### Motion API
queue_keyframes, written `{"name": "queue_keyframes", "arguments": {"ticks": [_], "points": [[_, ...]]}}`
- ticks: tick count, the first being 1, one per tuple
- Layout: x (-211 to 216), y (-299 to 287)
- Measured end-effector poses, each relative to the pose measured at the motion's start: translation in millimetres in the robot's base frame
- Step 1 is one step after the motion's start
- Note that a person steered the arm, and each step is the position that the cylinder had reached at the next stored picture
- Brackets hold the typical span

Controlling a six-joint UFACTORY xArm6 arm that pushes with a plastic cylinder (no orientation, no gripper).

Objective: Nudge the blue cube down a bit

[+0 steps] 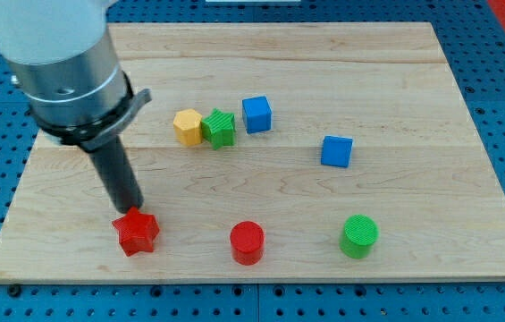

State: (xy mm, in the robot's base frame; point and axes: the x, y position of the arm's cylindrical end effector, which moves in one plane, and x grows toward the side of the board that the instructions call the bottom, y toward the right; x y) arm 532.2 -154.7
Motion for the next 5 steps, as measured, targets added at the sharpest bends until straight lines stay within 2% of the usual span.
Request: {"name": "queue_keyframes", "arguments": {"ticks": [1, 2, 3, 5], "points": [[-52, 44], [-84, 128], [-95, 196], [-107, 250]]}}
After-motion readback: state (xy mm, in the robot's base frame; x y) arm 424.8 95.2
